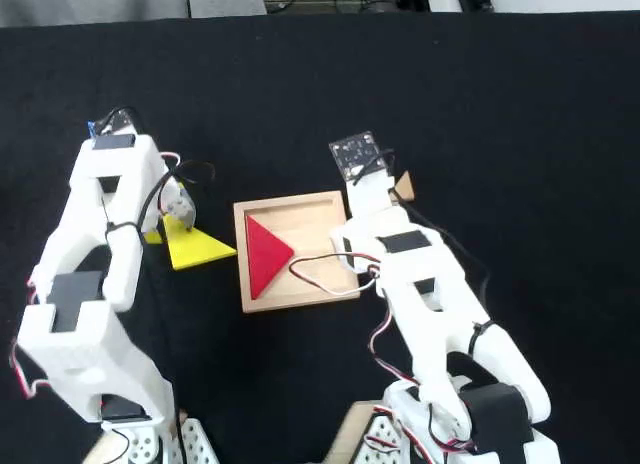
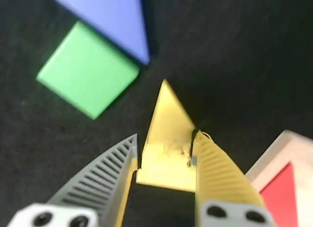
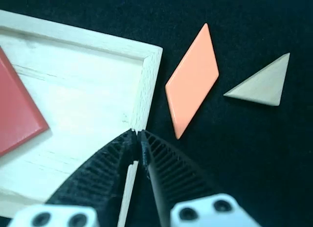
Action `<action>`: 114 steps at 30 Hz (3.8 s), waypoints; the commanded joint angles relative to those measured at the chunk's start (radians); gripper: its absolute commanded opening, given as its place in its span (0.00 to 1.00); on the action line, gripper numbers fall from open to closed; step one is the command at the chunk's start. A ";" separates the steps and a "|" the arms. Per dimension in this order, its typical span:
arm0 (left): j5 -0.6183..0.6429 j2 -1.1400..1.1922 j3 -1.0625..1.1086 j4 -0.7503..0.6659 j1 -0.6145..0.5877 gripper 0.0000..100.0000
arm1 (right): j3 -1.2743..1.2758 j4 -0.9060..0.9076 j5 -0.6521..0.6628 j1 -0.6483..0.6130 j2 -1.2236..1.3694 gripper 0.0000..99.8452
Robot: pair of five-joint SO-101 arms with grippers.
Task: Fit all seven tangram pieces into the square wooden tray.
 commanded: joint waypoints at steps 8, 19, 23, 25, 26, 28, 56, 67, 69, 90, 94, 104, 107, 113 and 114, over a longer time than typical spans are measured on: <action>0.232 -0.382 0.274 -0.021 0.015 0.45 | -0.002 -0.015 0.006 0.031 -0.031 0.01; 0.400 -0.353 0.437 -0.262 0.081 0.41 | -0.002 -0.014 0.006 0.031 -0.031 0.01; 0.439 -0.344 0.435 -0.262 0.073 0.41 | -0.002 -0.014 0.006 0.031 -0.031 0.01; 0.436 -0.341 0.437 -0.262 0.077 0.41 | -0.002 -0.014 0.006 0.031 -0.031 0.01; 0.436 -0.336 0.435 -0.264 0.077 0.41 | -0.002 -0.014 0.006 0.031 -0.031 0.01; 0.437 -0.334 0.437 -0.262 0.076 0.41 | -0.002 -0.015 0.006 0.029 -0.031 0.01; 0.443 0.018 0.177 -0.106 -0.021 0.41 | -0.001 -0.020 0.006 0.029 -0.030 0.01; 0.489 0.028 0.170 -0.100 0.015 0.33 | -0.001 -0.020 0.006 0.029 -0.030 0.01; 0.491 0.028 0.170 -0.103 0.015 0.28 | -0.001 -0.020 0.006 0.029 -0.030 0.01; 0.157 -0.137 -0.070 0.239 0.013 0.32 | -0.001 -0.018 0.006 0.034 -0.030 0.01; -0.264 -0.209 -0.090 0.298 -0.021 0.32 | -0.002 -0.015 0.006 0.057 -0.030 0.01; -0.623 -0.489 0.065 0.273 -0.407 0.32 | -0.002 -0.014 0.006 0.052 -0.030 0.01; -0.667 -0.617 0.217 0.193 -0.553 0.32 | -0.002 -0.018 0.006 0.051 -0.030 0.01; -0.707 -0.795 0.653 -0.173 -0.711 0.32 | 0.010 -0.025 0.006 0.051 -0.030 0.01; -0.707 -0.816 0.711 -0.227 -0.722 0.32 | 0.016 -0.035 0.006 0.051 -0.030 0.01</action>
